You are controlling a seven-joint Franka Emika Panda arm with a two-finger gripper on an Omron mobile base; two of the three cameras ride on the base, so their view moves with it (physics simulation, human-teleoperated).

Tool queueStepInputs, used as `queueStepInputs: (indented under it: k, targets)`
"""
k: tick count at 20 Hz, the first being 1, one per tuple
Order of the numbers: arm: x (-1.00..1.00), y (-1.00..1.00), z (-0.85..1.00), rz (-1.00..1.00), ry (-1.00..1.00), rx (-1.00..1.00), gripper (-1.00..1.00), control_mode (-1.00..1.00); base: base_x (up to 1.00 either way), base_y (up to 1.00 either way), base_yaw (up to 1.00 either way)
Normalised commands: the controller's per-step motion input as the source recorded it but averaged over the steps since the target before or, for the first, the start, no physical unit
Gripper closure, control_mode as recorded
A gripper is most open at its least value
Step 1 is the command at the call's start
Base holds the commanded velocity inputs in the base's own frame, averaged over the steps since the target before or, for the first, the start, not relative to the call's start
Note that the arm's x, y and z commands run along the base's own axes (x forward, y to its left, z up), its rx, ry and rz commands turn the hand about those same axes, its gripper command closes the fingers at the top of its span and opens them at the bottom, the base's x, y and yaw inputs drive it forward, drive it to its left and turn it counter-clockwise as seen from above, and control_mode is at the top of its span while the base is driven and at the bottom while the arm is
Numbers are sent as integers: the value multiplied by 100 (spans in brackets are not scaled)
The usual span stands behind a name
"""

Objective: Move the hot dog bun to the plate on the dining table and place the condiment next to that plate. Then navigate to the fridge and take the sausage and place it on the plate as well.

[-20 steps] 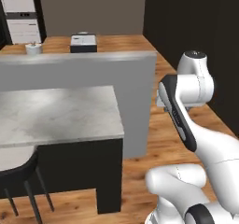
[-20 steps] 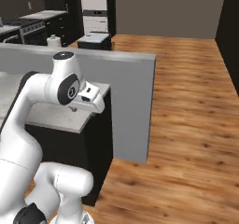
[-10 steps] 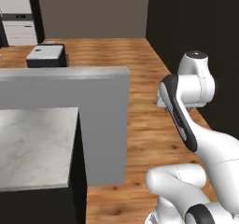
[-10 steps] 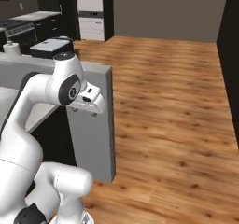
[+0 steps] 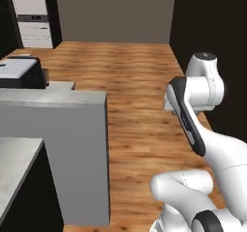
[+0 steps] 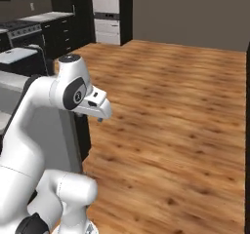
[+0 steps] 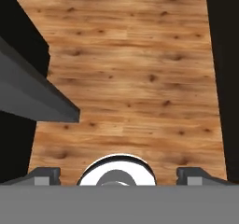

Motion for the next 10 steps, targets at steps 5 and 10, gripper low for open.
queueStepInputs:
  k: [5,10]
  targets:
    - [0,0,0,0,0,0,-100,100,100,-86,34]
    - [0,0,0,0,0,0,-100,100,100,-76,38]
